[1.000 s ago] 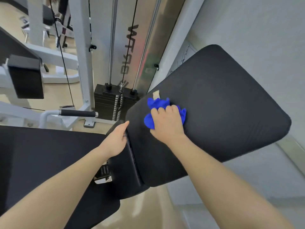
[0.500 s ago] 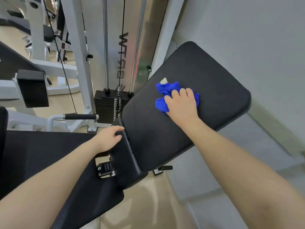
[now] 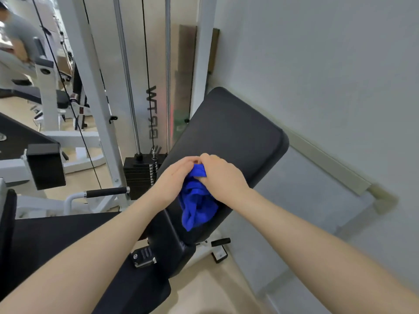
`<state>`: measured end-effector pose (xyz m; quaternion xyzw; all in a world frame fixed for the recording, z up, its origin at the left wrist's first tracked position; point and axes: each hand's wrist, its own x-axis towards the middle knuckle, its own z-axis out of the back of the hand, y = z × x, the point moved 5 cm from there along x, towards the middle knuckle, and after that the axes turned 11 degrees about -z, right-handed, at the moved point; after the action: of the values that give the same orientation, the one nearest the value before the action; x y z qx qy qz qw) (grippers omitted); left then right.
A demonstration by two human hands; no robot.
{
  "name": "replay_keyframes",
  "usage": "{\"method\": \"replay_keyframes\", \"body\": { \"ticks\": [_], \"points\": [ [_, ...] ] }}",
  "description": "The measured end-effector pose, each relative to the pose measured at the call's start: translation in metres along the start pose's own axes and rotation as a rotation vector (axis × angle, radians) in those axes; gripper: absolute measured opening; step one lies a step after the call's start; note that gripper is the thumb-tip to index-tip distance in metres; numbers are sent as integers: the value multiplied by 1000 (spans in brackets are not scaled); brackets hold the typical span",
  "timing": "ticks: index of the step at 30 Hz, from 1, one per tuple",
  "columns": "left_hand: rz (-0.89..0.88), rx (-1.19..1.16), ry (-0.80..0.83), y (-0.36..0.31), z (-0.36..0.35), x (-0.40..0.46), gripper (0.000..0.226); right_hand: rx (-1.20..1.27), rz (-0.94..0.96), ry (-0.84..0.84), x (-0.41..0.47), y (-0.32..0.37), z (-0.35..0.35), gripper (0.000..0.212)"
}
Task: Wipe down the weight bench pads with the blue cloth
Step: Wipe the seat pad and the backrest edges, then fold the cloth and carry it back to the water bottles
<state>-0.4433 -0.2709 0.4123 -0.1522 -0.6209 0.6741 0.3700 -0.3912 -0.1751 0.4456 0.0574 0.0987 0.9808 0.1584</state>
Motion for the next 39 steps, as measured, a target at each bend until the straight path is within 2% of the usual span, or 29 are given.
{"method": "replay_keyframes", "body": {
  "ticks": [3, 6, 9, 11, 14, 18, 20, 22, 25, 27, 30, 31, 33, 35, 37, 39],
  "points": [
    [-40, 127, 60, -22, -4, 4, 25, 30, 41, -95, -7, -8, 21, 26],
    [-63, 225, 133, -36, -8, 8, 21, 126, 46, -51, -10, -20, 34, 26],
    [-98, 229, 171, -48, -9, 10, 28, 190, 49, -32, -14, -28, 49, 18],
    [-93, 204, 210, -51, -9, 7, 33, 210, 80, 56, -16, -28, 57, 20],
    [-59, 283, 294, -51, -10, 2, 37, 249, 89, 285, -18, -27, 59, 31],
    [-79, 327, 295, -54, -3, 0, 29, 567, -49, 521, -29, -24, 50, 29],
    [-99, 345, 295, -57, 6, -3, 23, 669, -105, 550, -32, -18, 47, 24],
    [-62, 343, 330, -53, 13, -9, 30, 695, -135, 517, -32, -12, 47, 21],
    [0, 262, 324, -46, 24, -24, 44, 721, -109, 532, -38, -2, 52, 30],
    [25, 227, 282, -43, 33, -31, 43, 618, -6, 584, -50, 14, 53, 42],
    [63, 178, 232, -42, 48, -37, 39, 138, 203, 470, -62, 38, 50, 44],
    [76, 162, 219, -41, 54, -39, 39, 73, 240, 401, -63, 45, 48, 42],
    [96, 176, 219, -37, 63, -44, 38, 144, 178, 289, -64, 52, 49, 38],
    [76, 244, 235, -35, 66, -48, 28, 260, 41, 190, -64, 54, 51, 34],
    [-16, 335, 150, -42, 66, -50, 15, 267, -58, 124, -64, 57, 49, 28],
    [-150, 373, 39, -59, 63, -56, 18, 273, -121, 50, -63, 59, 46, 24]
  ]
}}
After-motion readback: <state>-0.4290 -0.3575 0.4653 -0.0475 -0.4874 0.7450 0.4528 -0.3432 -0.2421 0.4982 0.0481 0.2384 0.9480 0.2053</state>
